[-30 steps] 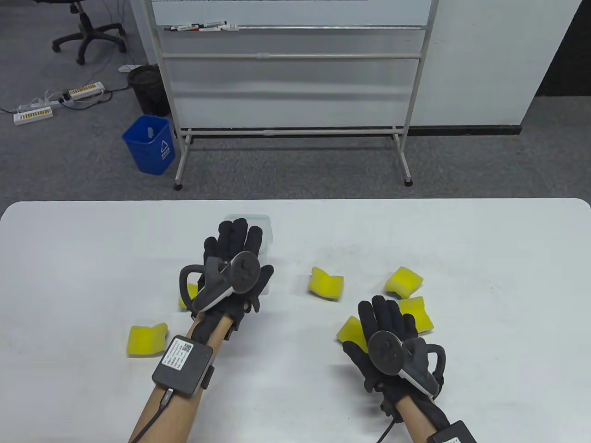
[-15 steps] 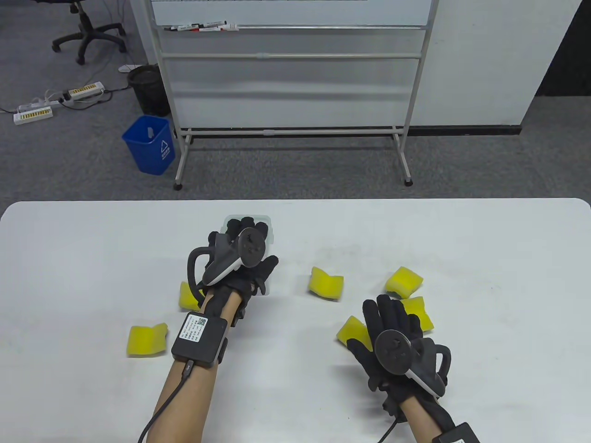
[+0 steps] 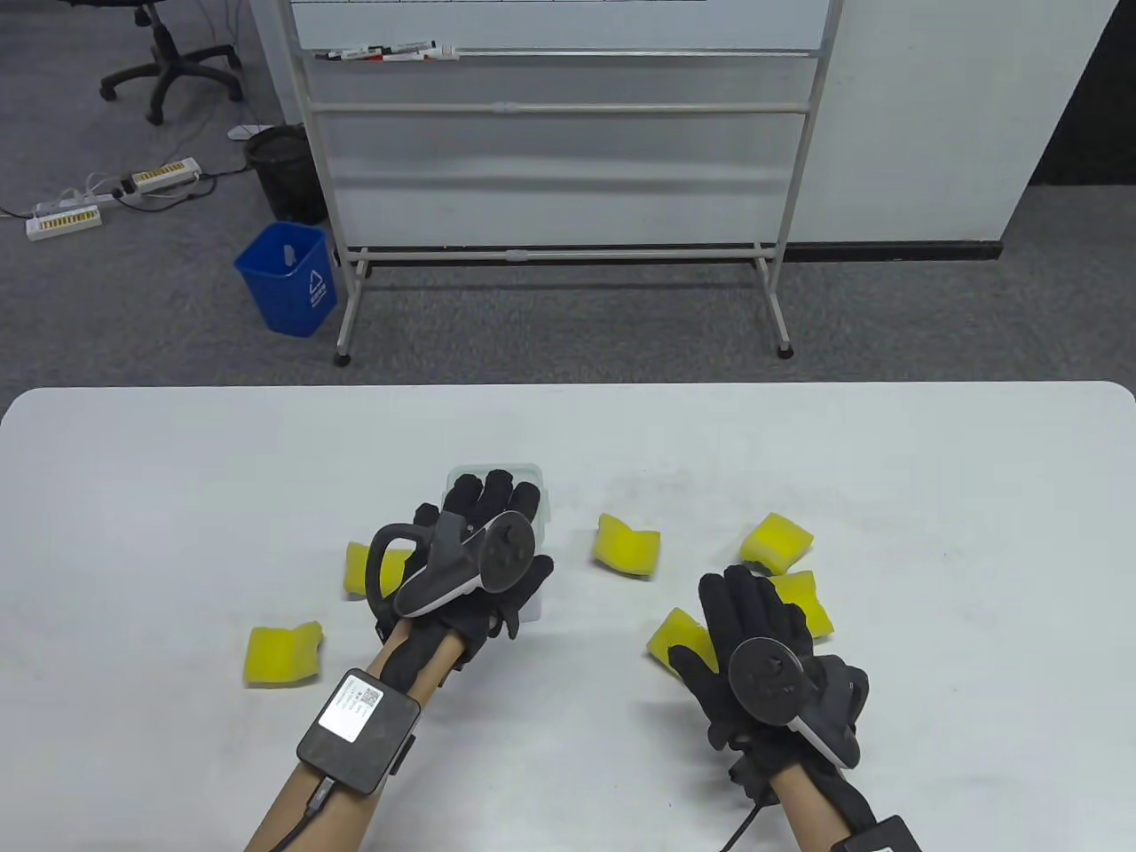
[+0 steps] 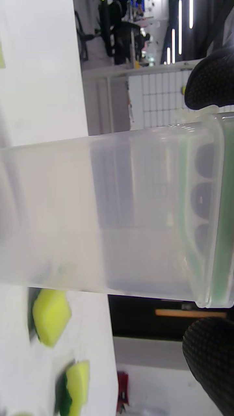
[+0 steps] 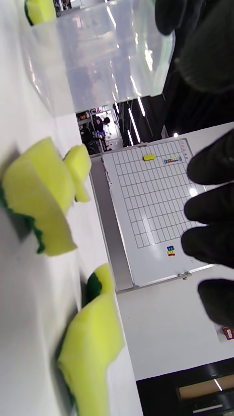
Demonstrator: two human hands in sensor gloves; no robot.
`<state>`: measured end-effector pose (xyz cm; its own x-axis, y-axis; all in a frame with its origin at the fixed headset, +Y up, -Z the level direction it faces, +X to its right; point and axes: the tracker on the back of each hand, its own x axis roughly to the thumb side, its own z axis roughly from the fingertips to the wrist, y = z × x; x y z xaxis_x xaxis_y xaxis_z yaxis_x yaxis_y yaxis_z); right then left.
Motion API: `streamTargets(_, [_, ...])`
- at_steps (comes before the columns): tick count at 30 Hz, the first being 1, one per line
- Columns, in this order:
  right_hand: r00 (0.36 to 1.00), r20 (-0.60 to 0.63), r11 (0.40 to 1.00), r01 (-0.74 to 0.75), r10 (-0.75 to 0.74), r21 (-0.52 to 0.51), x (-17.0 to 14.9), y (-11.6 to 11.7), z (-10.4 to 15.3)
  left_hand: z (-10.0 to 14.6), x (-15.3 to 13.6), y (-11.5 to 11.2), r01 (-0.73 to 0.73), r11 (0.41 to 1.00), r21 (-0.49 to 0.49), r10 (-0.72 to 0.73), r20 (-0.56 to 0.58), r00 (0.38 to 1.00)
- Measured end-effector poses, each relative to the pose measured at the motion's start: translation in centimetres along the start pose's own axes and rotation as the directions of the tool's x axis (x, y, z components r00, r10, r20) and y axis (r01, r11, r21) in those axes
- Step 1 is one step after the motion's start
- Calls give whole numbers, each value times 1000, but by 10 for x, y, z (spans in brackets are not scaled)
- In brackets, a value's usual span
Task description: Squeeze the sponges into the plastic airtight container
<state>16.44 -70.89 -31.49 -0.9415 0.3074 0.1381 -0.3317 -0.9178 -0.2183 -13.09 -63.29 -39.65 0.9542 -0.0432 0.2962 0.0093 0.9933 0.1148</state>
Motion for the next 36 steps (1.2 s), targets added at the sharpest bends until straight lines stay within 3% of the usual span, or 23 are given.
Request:
streamTargets(5, [1000,-12,1000,-12,12,26,-1,3,-1,21,9,6,-126,992,9,124,74,989])
streamTargets(19, [1000,-5,999,-19,19,27,2,4,-2,57,45,13,-179,984,6,174,210,962])
streamTargets(28, [999,-8,999,42,-42,-21,14,-3,-3,61,55,17,-198,980,-24,199,232,952])
streamTargets(36, [985,-55,985,157,-162,-72,39,-33,-20,50,48,31,-270,949,-162,300,202,932])
